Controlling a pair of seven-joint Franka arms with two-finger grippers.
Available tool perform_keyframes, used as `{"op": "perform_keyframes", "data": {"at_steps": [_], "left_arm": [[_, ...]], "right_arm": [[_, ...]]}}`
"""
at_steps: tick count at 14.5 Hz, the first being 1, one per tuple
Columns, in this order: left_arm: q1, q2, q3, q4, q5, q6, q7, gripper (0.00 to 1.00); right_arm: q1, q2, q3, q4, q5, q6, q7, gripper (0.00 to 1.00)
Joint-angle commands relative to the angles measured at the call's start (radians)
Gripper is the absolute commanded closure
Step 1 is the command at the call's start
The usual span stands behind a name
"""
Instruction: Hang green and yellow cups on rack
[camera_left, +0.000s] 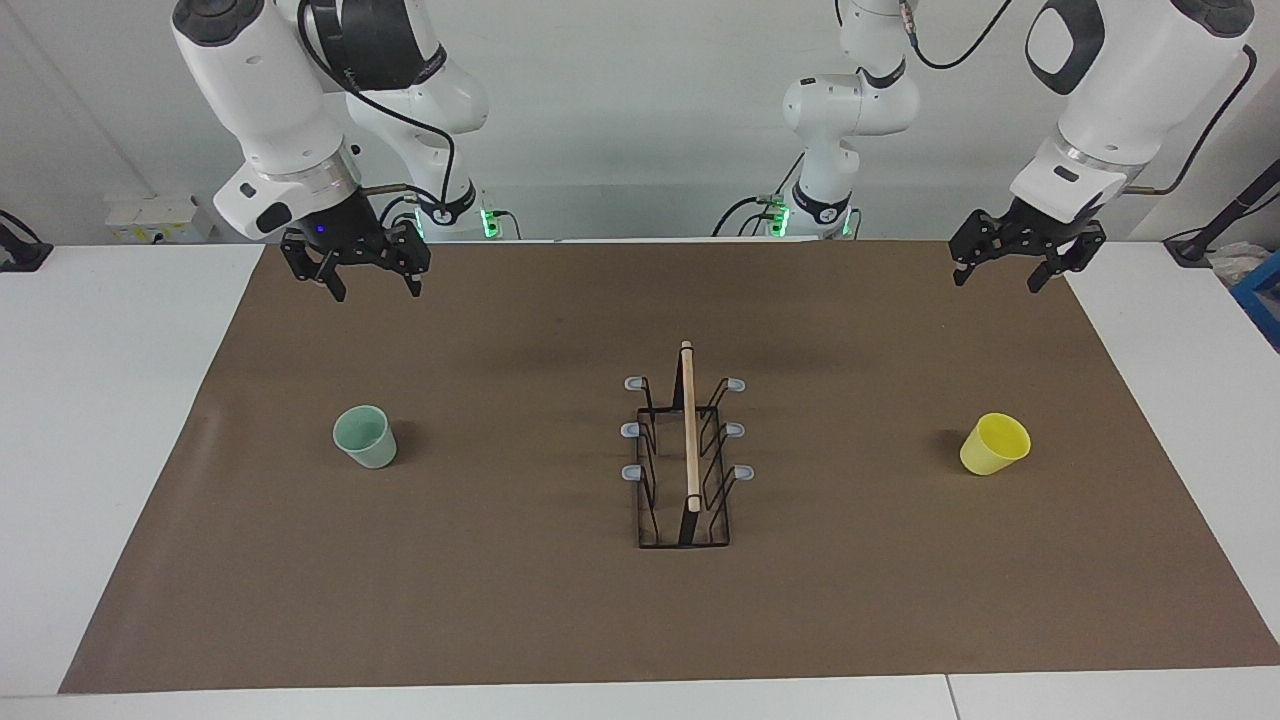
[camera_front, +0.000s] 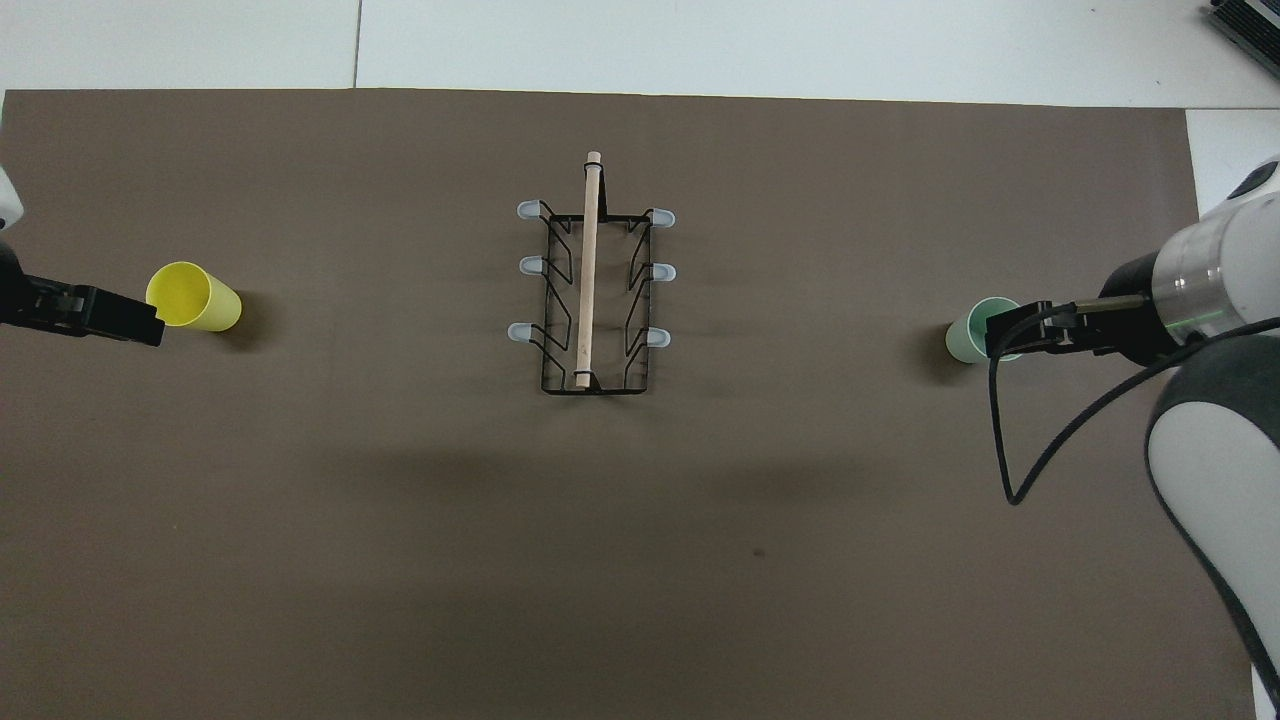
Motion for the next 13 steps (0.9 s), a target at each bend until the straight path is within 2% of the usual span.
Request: {"op": "perform_keyframes", "data": {"at_steps": [1,9,13], "left_arm": [[-0.013,-0.004,0.006,0.011,-0.002,0.010,-0.014,0.00],[-0.015,-0.021,0.005,-0.009,-0.007,0.000,-0.031,0.00],[-0.010,0.037,0.020,0.026,-0.060,-0.024,-0.060,0.00]], "right_arm": [[-0.009,0.004,0.008,0.001,-0.016,0.017,0.018,0.00],[-0.009,0.006,0.006,0.003,-0.016,0.019,0.009,0.00],[-0.009,0.006,0.003,0.001,-0.016,0.019,0.008,0.00]]}}
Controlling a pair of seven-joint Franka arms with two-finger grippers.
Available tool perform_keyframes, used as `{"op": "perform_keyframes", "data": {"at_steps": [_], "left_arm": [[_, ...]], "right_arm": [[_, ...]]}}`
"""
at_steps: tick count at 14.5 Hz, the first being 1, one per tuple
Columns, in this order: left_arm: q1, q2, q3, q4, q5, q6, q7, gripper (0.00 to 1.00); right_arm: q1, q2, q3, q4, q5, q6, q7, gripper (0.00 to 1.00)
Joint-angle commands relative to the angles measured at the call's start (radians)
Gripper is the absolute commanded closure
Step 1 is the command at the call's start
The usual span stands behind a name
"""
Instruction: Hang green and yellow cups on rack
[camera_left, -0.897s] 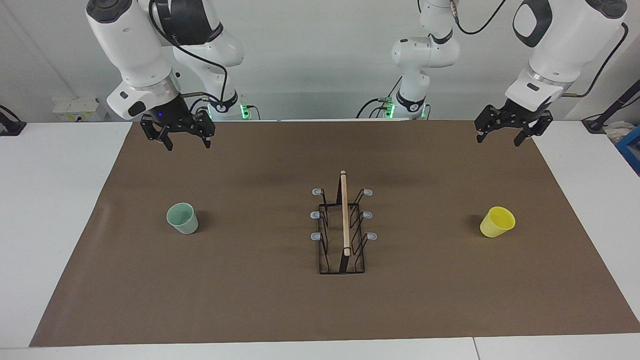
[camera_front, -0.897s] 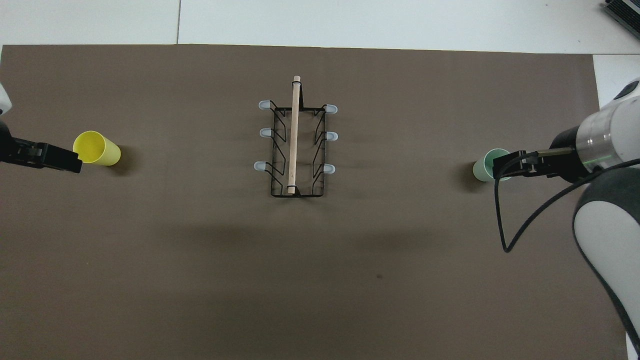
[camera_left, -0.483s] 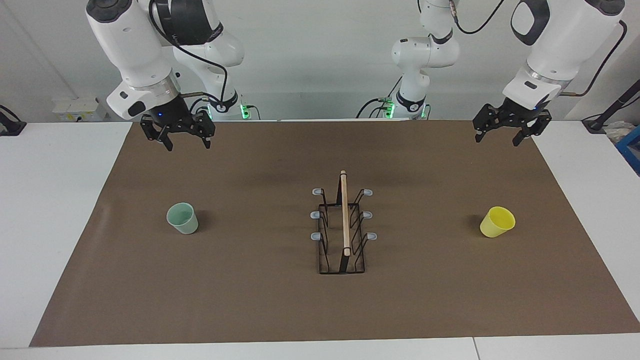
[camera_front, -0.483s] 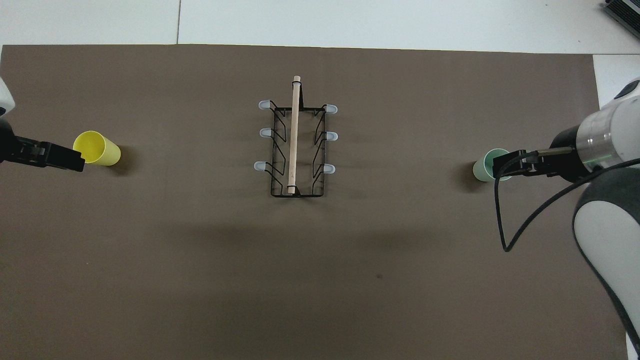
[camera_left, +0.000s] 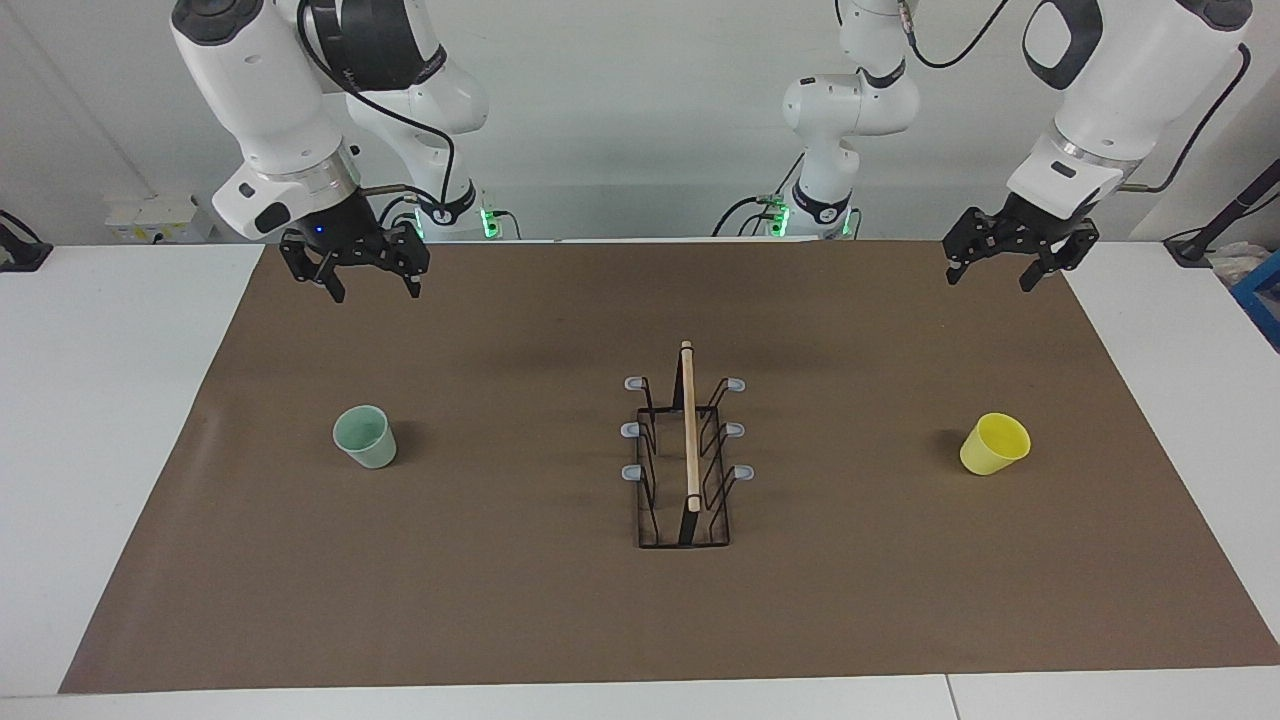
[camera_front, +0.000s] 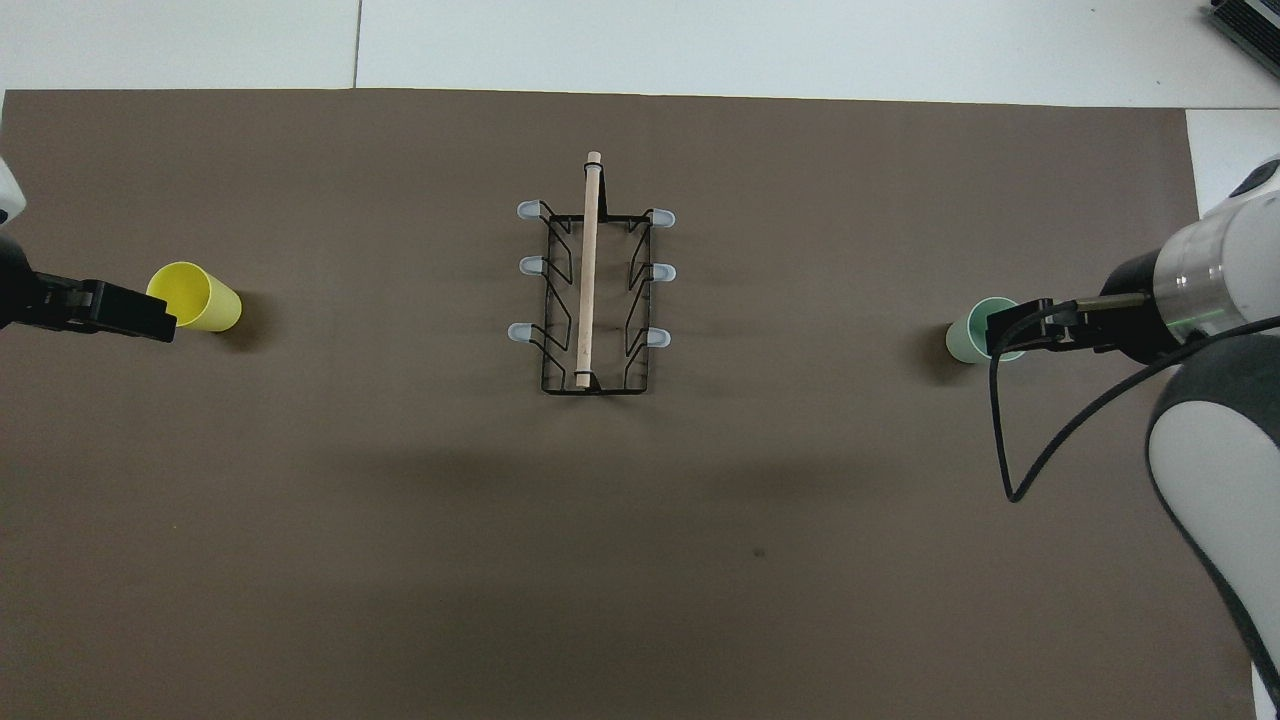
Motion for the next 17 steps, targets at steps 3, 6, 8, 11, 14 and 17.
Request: {"op": "perform_keyframes", "data": {"at_steps": [3,6,8,11,14,17], "left_arm": [[-0.008,0.160,0.067,0.170,-0.056,-0.083,-0.049,0.00],[-0.023,0.281,0.118,0.305,-0.087,-0.112,-0.142,0.00],[-0.026,0.334,0.152,0.338,-0.110,-0.105,-0.245,0.00],[-0.026,0.377,0.216,0.338,-0.196,-0.055,-0.438,0.00],[-0.041,0.452,0.258,0.376,-0.260,-0.048,-0.615,0.00],[-0.041,0.562,0.328,0.457,-0.361,-0.062,-0.765,0.00]], "right_arm": [[-0.020,0.003,0.002,0.001,-0.016,0.008,0.006,0.00],[-0.040,0.003,0.003,-0.002,-0.016,0.011,0.006,0.00],[-0.034,0.003,0.003,0.001,-0.016,0.005,0.008,0.00],[-0.032,0.007,0.002,0.010,-0.024,-0.014,-0.065,0.00],[-0.023,-0.001,0.017,0.003,-0.156,-0.072,-0.434,0.00],[0.012,-0.027,0.022,-0.032,-0.277,-0.086,-0.679,0.00]]}}
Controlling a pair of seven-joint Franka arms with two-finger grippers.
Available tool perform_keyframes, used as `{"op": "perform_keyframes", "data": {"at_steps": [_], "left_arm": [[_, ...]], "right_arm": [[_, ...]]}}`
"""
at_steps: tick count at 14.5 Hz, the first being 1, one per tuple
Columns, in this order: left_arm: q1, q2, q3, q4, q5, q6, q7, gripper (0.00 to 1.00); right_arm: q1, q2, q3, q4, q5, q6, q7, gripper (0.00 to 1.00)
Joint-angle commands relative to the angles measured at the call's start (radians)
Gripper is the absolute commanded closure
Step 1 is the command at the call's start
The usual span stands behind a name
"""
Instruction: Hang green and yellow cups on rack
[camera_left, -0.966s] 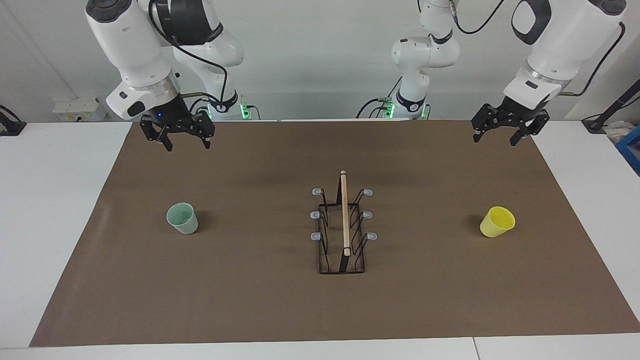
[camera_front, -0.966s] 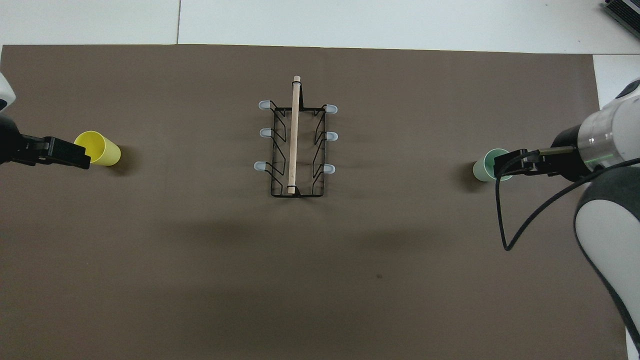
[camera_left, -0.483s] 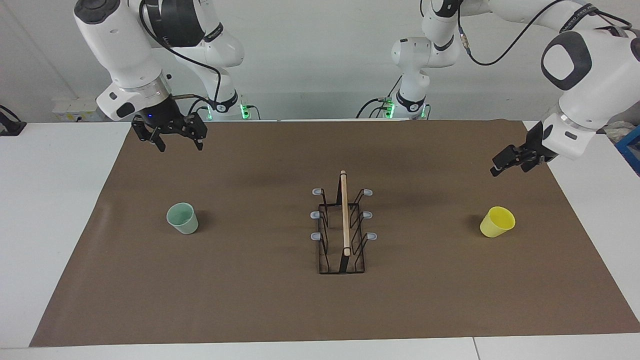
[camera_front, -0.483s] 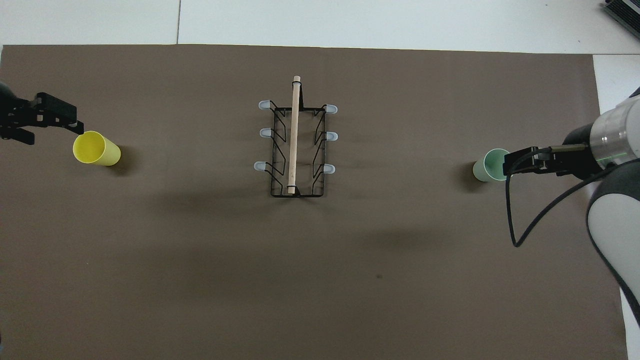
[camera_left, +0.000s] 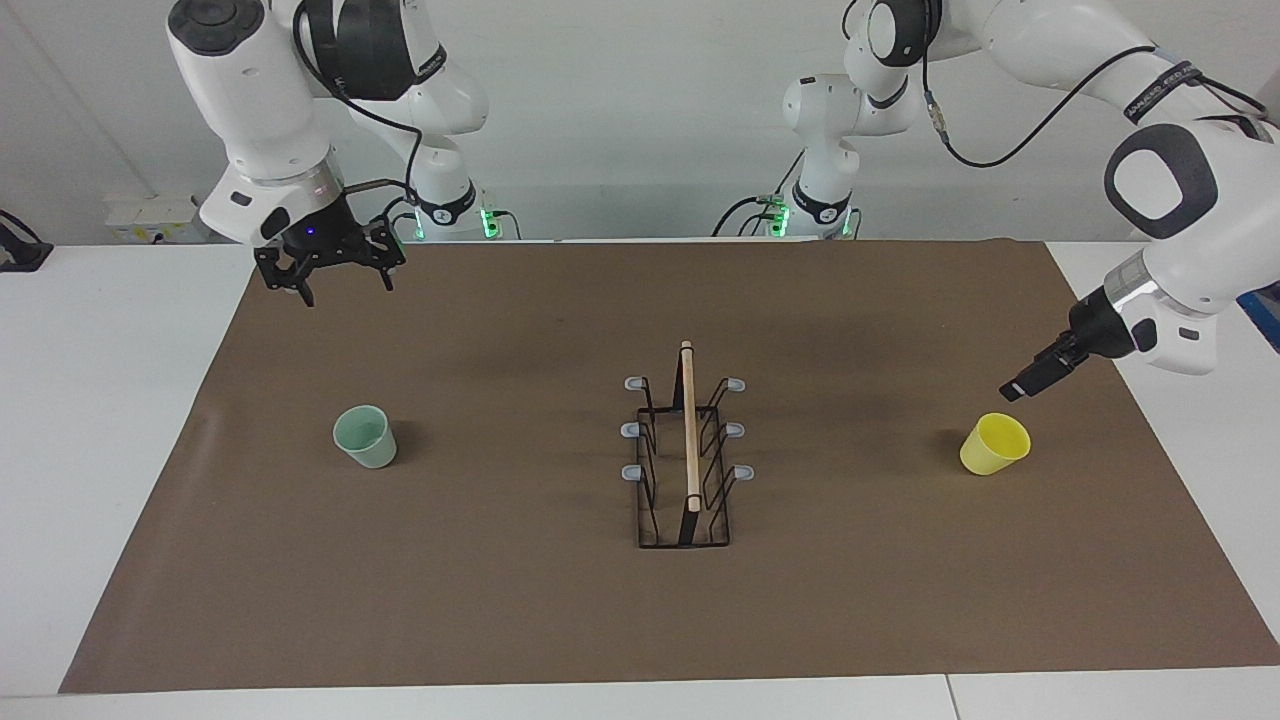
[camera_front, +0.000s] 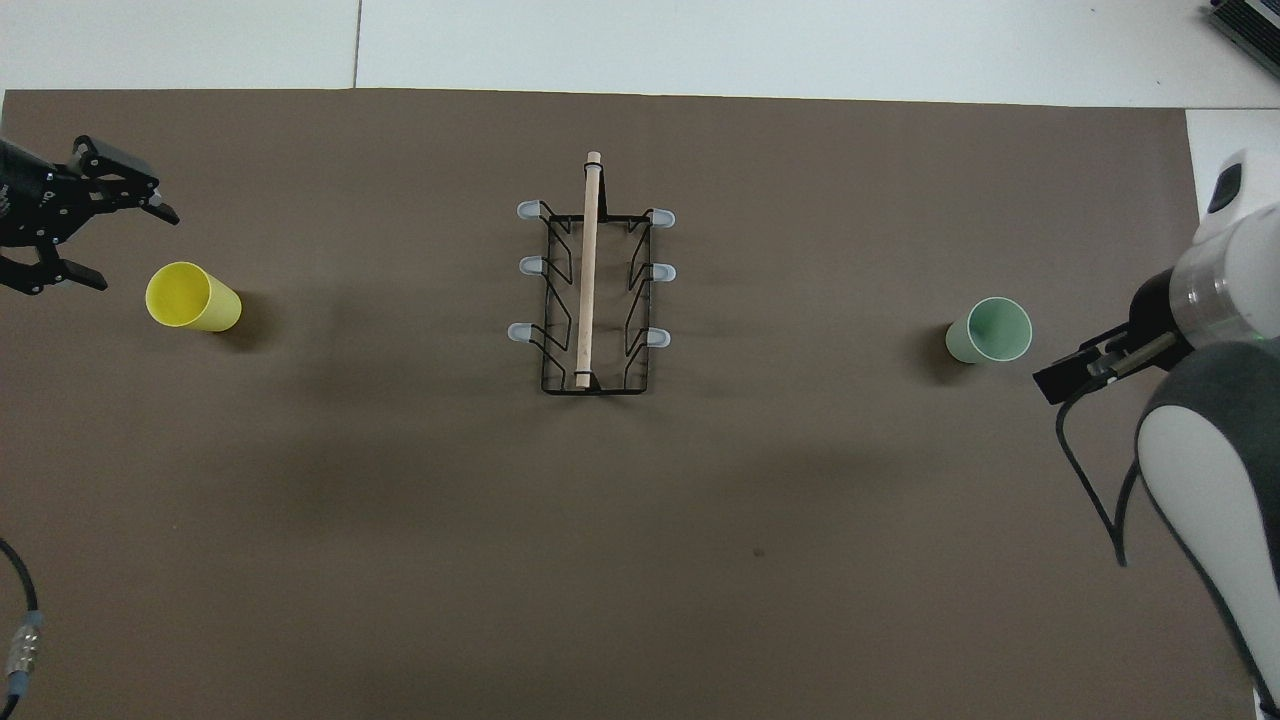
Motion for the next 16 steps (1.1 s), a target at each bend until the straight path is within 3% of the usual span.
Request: {"op": "perform_keyframes", "data": {"at_steps": [1,3,6,11,16], "left_arm": [[-0.014,0.145,0.101,0.122,-0.099,-0.013,-0.117,0.00],[-0.010,0.242,0.150,0.192,-0.159,-0.004,-0.165,0.00],[0.013,0.300,0.181,0.198,-0.209,0.054,-0.228,0.01],[0.047,0.336,0.218,0.188,-0.278,0.082,-0.251,0.01],[0.079,0.331,0.244,0.076,-0.351,0.136,-0.278,0.00]], "right_arm": [[0.023,-0.026,0.008,-0.033,-0.107,-0.008,-0.171,0.00],[0.025,-0.026,0.008,-0.059,-0.149,0.016,-0.234,0.00],[0.065,-0.012,0.009,-0.121,-0.235,0.079,-0.263,0.00],[0.149,0.104,0.009,-0.144,-0.350,0.140,-0.282,0.00],[0.223,0.224,0.009,-0.148,-0.528,0.192,-0.268,0.00]]}}
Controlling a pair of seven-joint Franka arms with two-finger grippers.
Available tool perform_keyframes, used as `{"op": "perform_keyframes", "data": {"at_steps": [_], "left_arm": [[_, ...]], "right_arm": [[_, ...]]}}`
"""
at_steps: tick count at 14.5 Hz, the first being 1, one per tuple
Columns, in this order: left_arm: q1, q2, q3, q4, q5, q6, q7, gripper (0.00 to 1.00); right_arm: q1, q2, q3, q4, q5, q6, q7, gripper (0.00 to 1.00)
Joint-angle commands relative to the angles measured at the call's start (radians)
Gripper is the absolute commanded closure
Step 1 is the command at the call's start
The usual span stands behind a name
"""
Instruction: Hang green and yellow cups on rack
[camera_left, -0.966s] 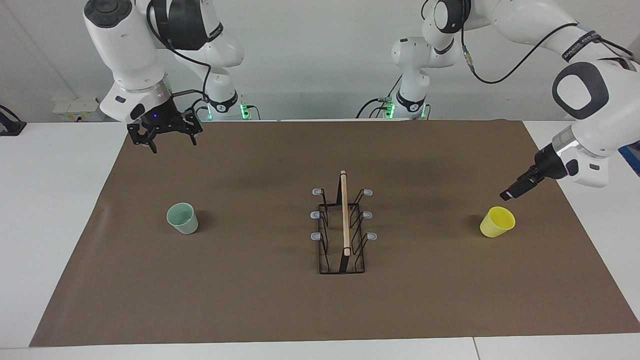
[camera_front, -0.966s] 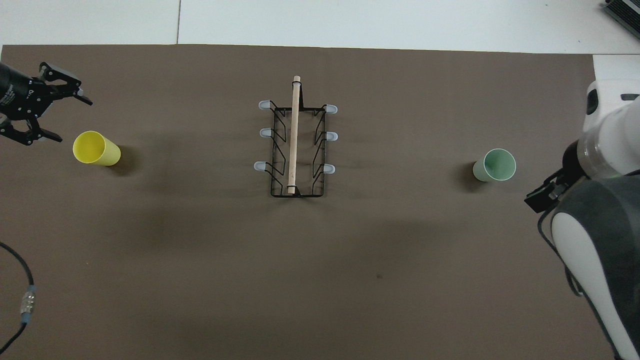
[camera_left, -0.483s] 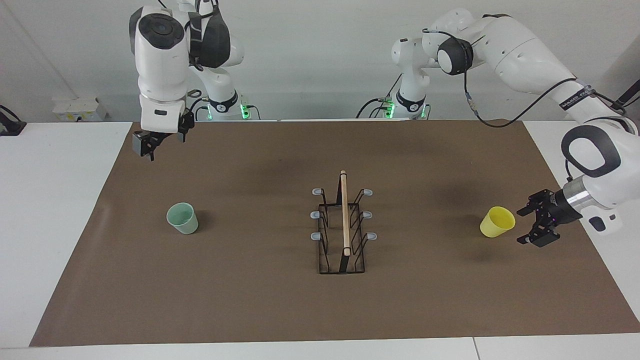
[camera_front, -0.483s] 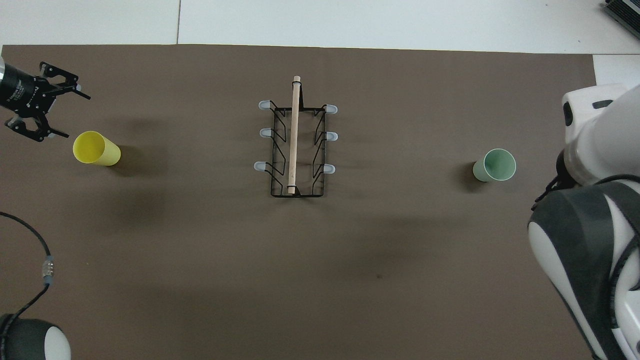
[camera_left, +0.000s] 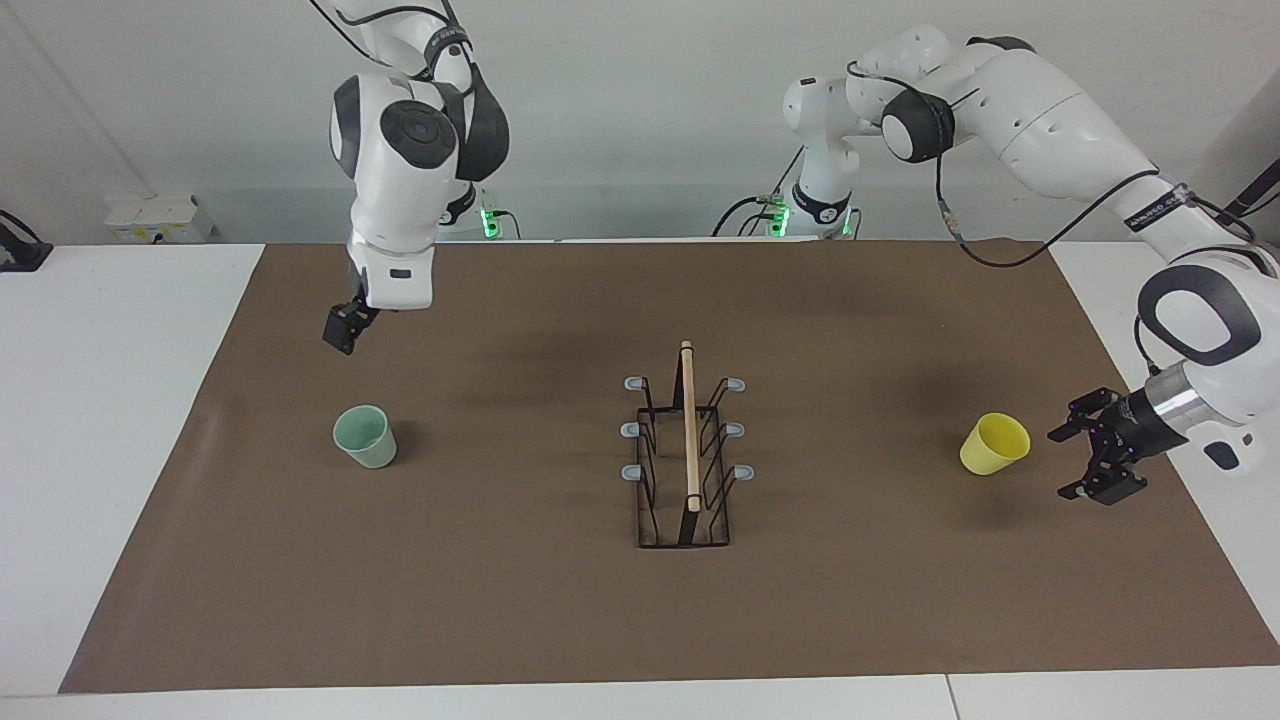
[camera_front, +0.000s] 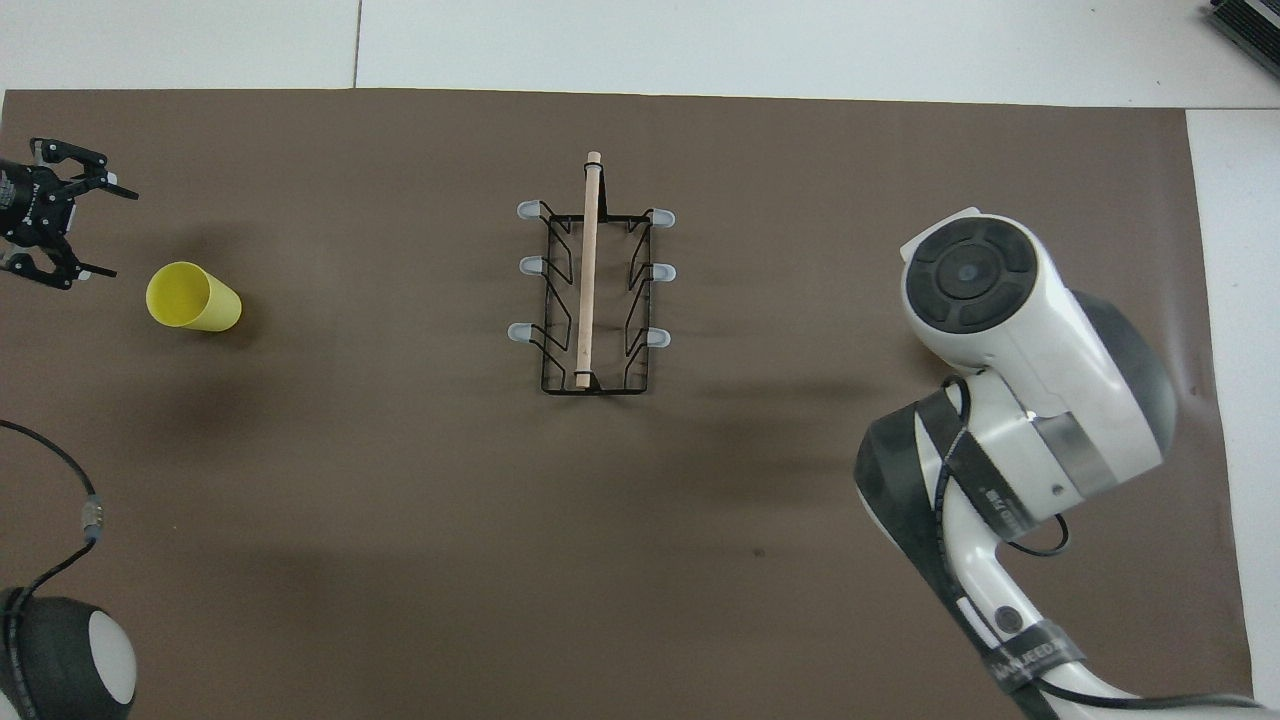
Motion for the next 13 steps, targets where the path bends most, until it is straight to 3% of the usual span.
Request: {"op": "perform_keyframes", "data": {"at_steps": [1,5,10,13], "left_arm": [[-0.020,-0.022,0.036,-0.096,-0.033,0.033,-0.027,0.00],[-0.019,-0.070,0.045,-0.204,-0.090,0.096,-0.027,0.00],[-0.037,-0.207,0.047,-0.489,-0.265,0.074,-0.054,0.00],[-0.051,-0.240,0.047,-0.583,-0.351,0.120,-0.061,0.00]], "right_arm": [[0.004,0.058,-0.002,-0.005,-0.088,0.060,-0.004,0.00],[0.010,0.110,0.000,-0.068,-0.233,0.129,-0.003,0.00],[0.061,0.227,-0.002,-0.065,-0.348,0.123,0.120,0.00],[0.067,0.262,-0.002,-0.069,-0.424,0.123,0.120,0.00]]}}
